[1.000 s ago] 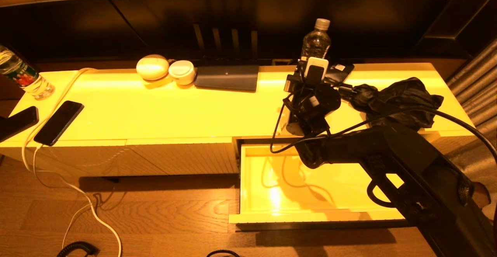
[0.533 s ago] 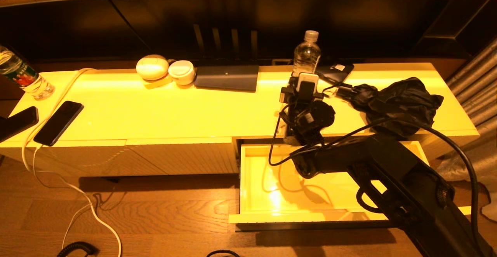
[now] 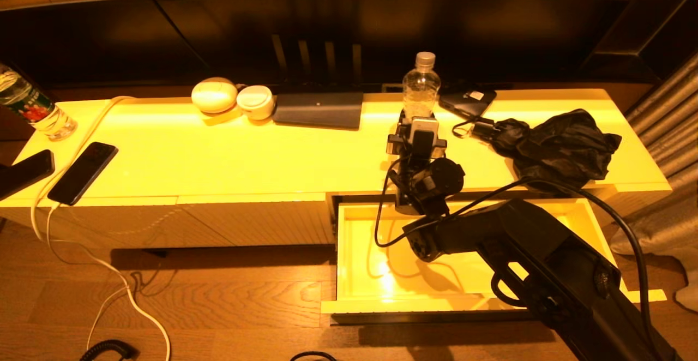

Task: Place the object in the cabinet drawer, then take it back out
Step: Take the mineral water out of the drawer and put it on the table

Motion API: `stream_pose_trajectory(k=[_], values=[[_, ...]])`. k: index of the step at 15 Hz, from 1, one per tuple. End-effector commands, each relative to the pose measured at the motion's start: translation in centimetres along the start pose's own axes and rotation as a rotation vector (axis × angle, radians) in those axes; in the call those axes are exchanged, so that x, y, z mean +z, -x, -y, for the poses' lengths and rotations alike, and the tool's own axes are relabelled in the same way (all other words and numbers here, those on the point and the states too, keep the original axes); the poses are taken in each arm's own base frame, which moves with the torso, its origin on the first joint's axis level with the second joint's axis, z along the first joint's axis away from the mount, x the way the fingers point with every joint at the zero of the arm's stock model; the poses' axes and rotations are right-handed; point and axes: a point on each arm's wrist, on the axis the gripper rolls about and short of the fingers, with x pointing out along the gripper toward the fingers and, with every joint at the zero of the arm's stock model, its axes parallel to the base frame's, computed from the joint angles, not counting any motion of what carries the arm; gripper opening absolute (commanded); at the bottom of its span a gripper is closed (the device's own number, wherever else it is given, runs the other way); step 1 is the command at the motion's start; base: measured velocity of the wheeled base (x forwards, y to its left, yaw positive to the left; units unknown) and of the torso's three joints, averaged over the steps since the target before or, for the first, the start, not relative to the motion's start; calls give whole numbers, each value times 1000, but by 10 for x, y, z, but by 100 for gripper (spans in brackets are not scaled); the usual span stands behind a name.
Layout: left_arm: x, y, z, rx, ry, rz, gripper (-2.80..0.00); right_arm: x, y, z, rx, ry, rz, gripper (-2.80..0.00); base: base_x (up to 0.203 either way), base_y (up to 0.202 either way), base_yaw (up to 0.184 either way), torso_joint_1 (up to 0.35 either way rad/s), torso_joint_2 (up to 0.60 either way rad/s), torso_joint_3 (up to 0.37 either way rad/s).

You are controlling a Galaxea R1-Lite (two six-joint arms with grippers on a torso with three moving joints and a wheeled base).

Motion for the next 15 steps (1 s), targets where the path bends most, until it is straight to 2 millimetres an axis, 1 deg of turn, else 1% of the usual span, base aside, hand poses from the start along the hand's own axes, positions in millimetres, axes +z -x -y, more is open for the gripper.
stream_pose_trajectory(k=[1, 3, 4, 5, 7, 9, 12, 14, 15], values=[[0, 0, 0, 0, 0, -1, -280, -7, 2, 0, -2, 15, -14, -280, 0, 0, 0, 0, 0, 0], [0, 0, 0, 0, 0, -1, -280, -8, 2, 1, -7, 37, -17, -280, 0, 0, 0, 0, 0, 0], [0, 0, 0, 0, 0, -1, -280, -6, 2, 1, -9, 37, -14, 0, 0, 0, 0, 0, 0, 0], [-1, 0, 0, 0, 0, -3, -280, -4, 1, 1, -11, 36, -11, 0, 0, 0, 0, 0, 0, 0], [-1, 0, 0, -2, 0, -3, -280, 9, -5, 2, -19, 23, 10, 0, 0, 0, 0, 0, 0, 0], [-1, 0, 0, 0, 0, -3, -280, 15, -7, 3, -23, 19, 16, 0, 0, 0, 0, 0, 0, 0], [-1, 0, 0, 0, 0, -3, -280, 34, -15, 5, -35, 2, 45, 0, 0, 0, 0, 0, 0, 0], [-1, 0, 0, 0, 0, -3, -280, 63, -25, 9, -53, -25, 88, 0, 0, 0, 0, 0, 0, 0], [-1, 0, 0, -1, 0, -2, -280, 84, -32, 13, -66, -46, 120, 0, 0, 0, 0, 0, 0, 0]])
